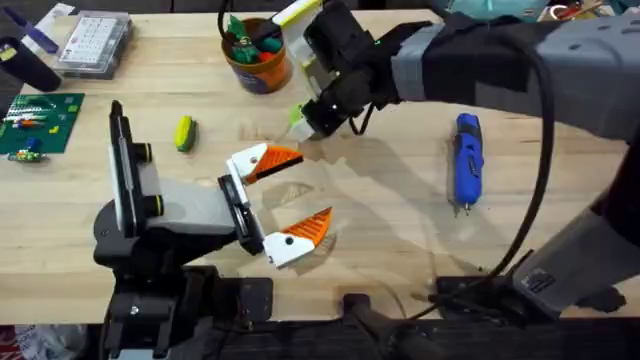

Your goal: Pick up the gripper from the table and insert it into the empty holder that is missing its gripper. Then pick up a screw, insert it into the mounting hole, and use the screwdriver to tighten it. Finally, clean up the table by picking up the vegetable and placing it into the bucket.

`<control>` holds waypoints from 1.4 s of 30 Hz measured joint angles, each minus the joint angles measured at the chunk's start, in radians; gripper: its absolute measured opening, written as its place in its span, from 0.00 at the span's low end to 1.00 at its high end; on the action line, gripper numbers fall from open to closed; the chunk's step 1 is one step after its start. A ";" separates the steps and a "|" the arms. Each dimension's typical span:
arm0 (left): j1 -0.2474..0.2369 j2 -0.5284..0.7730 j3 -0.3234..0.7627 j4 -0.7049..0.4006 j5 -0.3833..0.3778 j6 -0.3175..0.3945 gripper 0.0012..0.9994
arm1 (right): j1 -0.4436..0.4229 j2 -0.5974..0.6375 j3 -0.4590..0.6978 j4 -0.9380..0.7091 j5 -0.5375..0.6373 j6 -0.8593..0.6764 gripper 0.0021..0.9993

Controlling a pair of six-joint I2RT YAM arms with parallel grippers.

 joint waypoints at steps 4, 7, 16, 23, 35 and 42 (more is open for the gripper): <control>0.000 0.000 0.000 0.000 0.000 0.000 0.99 | 0.000 0.000 0.000 0.000 0.000 -0.003 0.45; 0.000 0.000 0.000 0.000 0.000 0.000 0.99 | 0.003 0.000 0.000 0.000 0.000 -0.002 0.41; 0.000 0.000 0.000 0.000 0.000 0.000 0.99 | 0.023 0.007 0.002 0.001 0.000 -0.002 0.38; 0.000 0.000 0.000 0.000 0.000 0.000 0.99 | 0.022 0.031 0.013 0.008 0.001 -0.004 0.32; 0.000 0.000 0.000 0.000 0.000 0.000 0.99 | 0.023 0.035 0.013 0.009 0.000 -0.005 0.00; 0.000 0.000 0.000 0.000 0.000 0.000 0.99 | 0.023 0.035 0.015 0.006 0.000 -0.005 0.00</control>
